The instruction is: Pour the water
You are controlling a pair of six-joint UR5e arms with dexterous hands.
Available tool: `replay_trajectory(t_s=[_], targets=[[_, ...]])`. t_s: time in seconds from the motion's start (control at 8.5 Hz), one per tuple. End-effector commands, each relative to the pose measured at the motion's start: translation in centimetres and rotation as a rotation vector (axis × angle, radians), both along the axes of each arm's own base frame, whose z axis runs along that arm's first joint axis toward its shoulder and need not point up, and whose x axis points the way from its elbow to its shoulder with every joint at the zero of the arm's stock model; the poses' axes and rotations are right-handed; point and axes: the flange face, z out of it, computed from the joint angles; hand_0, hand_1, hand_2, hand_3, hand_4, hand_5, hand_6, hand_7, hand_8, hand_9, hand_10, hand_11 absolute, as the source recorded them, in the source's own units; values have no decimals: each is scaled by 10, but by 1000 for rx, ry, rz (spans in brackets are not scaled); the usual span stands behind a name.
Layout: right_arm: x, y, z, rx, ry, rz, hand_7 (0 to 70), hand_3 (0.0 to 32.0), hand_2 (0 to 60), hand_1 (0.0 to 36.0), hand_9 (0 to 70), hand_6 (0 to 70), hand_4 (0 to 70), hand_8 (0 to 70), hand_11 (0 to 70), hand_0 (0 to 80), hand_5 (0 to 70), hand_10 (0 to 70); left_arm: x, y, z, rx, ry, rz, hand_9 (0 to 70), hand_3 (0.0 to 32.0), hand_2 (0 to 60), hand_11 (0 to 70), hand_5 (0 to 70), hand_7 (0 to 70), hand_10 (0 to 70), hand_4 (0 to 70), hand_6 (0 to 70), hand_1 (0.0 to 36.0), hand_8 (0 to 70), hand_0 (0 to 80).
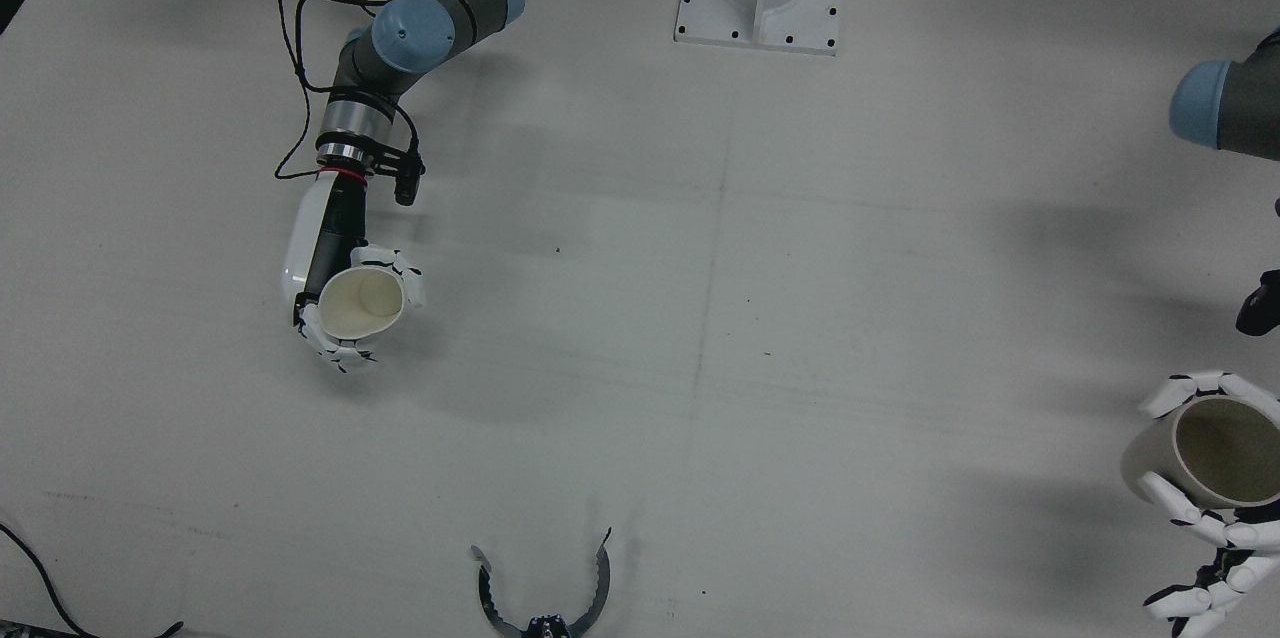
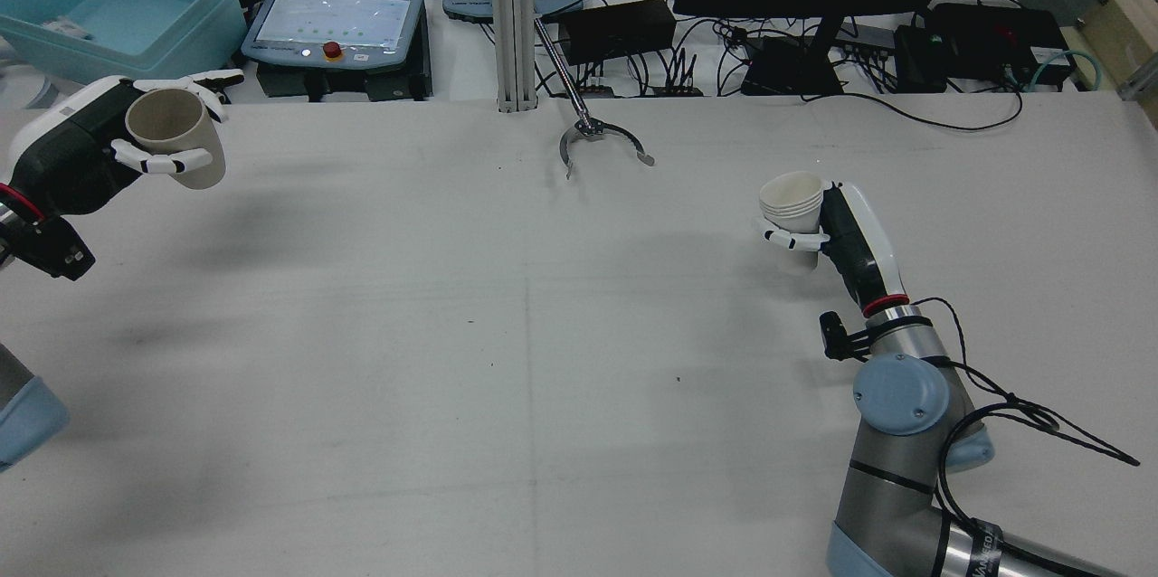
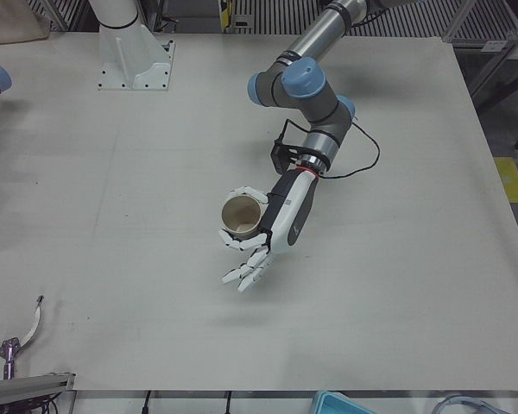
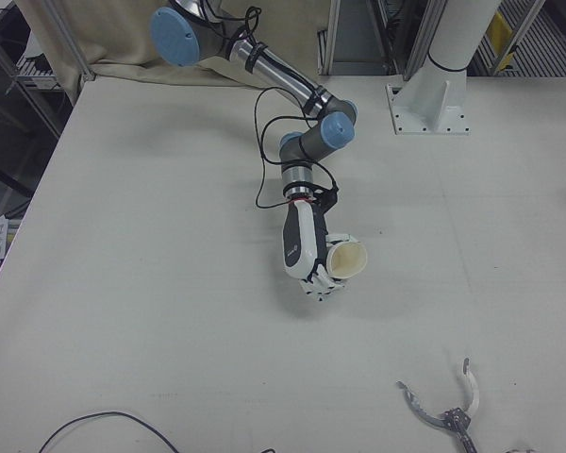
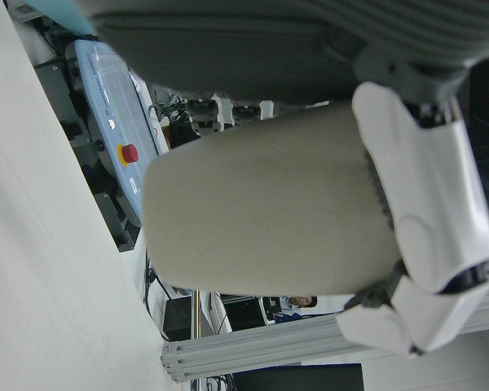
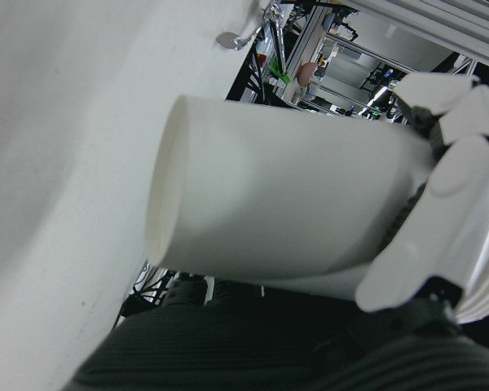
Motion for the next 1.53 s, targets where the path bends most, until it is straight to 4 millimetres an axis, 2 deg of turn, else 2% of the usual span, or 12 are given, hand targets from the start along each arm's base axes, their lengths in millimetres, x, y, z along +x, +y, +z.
replay_trajectory(t_s=[0.0,0.12,0.24,0.35,0.47,0.59,0.71,0.82,1.06,1.18,1.29,1.41], targets=[[70,-19,-65,49,63,47,700,0,600,277,695,526,216,501,363,466,700,241,110,20,-68,33,23,158,94,0,469,91,395,158,63,536,179,127,68,410],[85,-27,-89,99,129,15,700,0,600,265,670,503,201,483,351,463,700,233,142,36,-75,48,13,205,93,0,487,92,416,157,63,539,181,136,68,415],[99,-23,-119,159,190,13,700,0,600,265,658,496,196,475,346,465,700,230,172,43,-108,79,17,238,92,0,498,91,420,156,63,534,181,136,67,411],[109,-16,-150,222,232,18,689,0,600,275,652,495,190,472,346,472,700,228,199,54,-132,103,14,269,94,0,500,92,432,160,63,533,183,139,68,414],[124,-4,-179,271,305,47,685,0,600,280,650,496,193,472,349,473,700,231,212,50,-153,137,6,266,91,0,504,90,437,159,62,529,181,140,66,413],[146,18,-220,331,417,90,685,0,600,293,642,500,198,466,342,480,700,225,224,49,-162,141,9,274,91,0,494,89,441,157,61,516,180,136,66,408],[171,42,-263,417,566,149,684,0,600,329,628,506,194,458,336,492,700,219,226,50,-168,144,12,277,91,0,487,91,437,155,62,520,179,134,65,410],[186,57,-284,468,687,206,674,0,600,357,613,500,194,449,335,503,700,216,228,51,-170,147,11,279,89,0,484,89,435,153,61,514,178,132,64,407],[183,56,-279,457,725,201,641,0,600,360,578,486,208,426,330,514,700,212,255,76,-171,155,2,325,87,0,473,88,430,152,60,509,177,128,62,406],[176,47,-273,436,746,198,636,0,600,360,558,484,217,412,324,521,700,207,265,88,-171,166,-9,342,87,0,467,88,425,147,61,504,174,125,62,403],[160,34,-267,419,772,184,635,0,600,360,556,486,221,411,329,523,700,210,281,104,-172,177,-18,368,87,0,455,86,419,143,59,495,172,121,62,401],[140,19,-268,412,787,167,659,0,600,360,550,500,240,407,323,541,700,205,288,110,-171,186,-32,373,85,0,449,86,410,135,59,485,168,116,61,395]])
